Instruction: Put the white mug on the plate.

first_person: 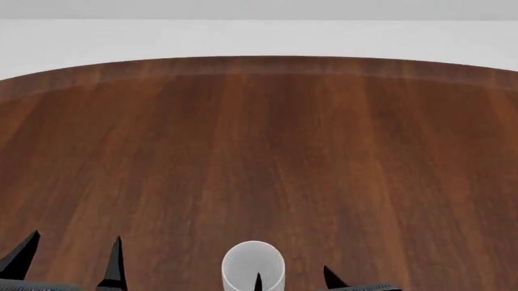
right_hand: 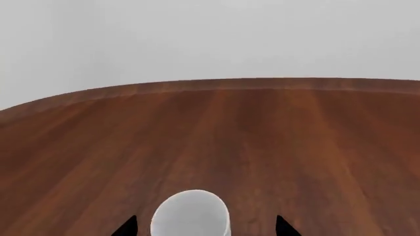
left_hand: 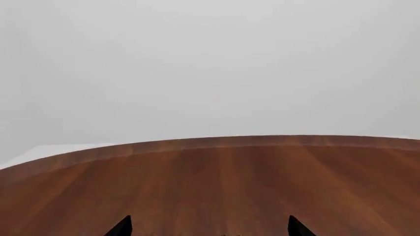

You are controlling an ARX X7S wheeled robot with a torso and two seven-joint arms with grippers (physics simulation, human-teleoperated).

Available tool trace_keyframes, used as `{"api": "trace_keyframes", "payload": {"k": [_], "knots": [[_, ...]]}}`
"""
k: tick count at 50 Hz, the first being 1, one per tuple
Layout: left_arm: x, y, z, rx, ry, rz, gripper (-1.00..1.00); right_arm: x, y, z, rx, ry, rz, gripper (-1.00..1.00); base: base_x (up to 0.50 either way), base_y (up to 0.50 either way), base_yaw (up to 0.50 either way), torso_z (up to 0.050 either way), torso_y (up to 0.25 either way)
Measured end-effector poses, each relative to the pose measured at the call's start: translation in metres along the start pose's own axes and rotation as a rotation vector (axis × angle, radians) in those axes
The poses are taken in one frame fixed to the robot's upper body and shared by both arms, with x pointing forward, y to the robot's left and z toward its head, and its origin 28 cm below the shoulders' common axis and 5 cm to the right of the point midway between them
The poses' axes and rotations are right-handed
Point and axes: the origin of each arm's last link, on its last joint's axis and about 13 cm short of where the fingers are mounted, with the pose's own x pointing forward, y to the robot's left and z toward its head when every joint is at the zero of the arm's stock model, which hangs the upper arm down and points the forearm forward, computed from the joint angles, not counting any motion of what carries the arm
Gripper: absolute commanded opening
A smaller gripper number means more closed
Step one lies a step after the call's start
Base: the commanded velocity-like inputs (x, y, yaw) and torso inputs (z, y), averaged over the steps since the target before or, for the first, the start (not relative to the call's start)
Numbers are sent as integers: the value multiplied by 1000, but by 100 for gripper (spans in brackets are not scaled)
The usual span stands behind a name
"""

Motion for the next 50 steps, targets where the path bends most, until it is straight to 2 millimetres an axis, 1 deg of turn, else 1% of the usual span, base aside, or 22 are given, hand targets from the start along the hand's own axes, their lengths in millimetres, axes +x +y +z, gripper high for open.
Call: {"api": "trace_keyframes", "payload": {"k": [25,50], "knots": [[1,1,-3,-20,8,10,100,-2,2,-5,-37,157,72,100,0,0,0,0,0],[1,1,-3,-23,4,16,100,6,-7,-33,-73,280,72,100,0,0,0,0,0]]}}
